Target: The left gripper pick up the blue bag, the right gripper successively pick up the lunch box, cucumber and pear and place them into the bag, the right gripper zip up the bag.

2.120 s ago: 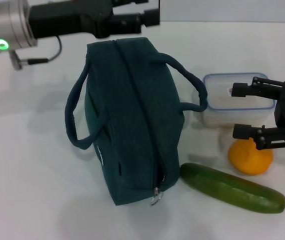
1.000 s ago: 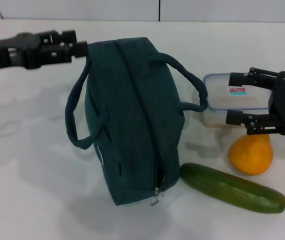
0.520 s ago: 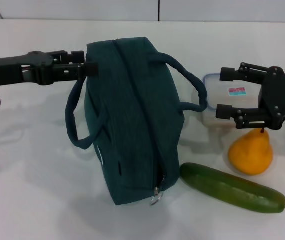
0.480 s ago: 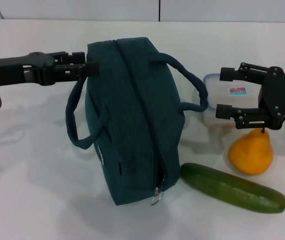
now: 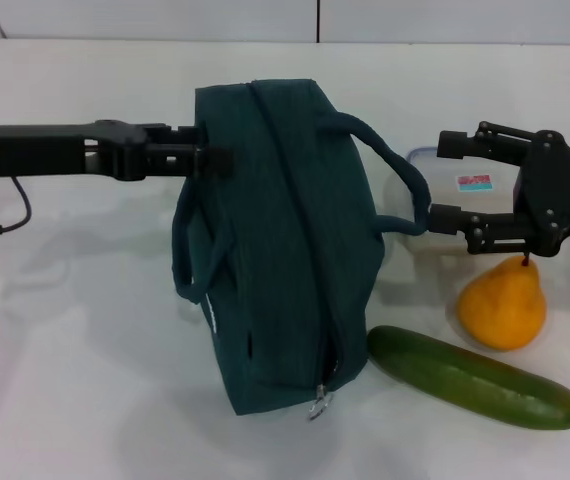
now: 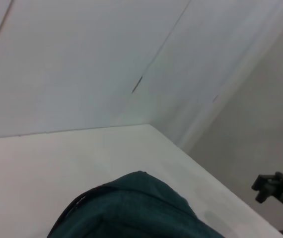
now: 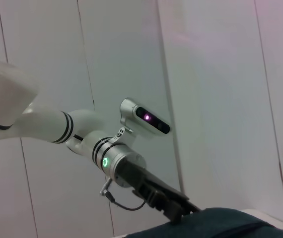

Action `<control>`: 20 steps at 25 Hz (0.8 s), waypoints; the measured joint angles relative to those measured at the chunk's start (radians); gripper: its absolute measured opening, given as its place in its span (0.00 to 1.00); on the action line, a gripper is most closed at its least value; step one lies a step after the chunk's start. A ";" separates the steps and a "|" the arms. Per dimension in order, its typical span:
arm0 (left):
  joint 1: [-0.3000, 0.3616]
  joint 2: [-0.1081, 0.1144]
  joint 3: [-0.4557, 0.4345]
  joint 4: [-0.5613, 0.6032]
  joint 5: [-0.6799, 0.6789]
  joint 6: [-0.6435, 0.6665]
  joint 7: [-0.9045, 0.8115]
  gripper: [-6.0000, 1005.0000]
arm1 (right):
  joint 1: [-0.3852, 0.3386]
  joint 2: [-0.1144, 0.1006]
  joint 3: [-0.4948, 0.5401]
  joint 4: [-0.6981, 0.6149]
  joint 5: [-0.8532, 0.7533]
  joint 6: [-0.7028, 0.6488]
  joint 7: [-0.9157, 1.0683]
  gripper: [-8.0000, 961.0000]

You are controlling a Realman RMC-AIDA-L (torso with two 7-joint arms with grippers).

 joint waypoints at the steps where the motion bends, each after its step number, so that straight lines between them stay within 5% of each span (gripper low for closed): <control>1: -0.004 0.001 0.000 0.000 0.000 0.002 -0.010 0.88 | -0.001 0.000 0.000 0.000 0.000 0.000 0.000 0.89; 20: -0.040 -0.004 0.000 0.035 0.051 -0.082 -0.059 0.87 | -0.001 0.010 -0.004 0.000 -0.001 0.019 -0.005 0.88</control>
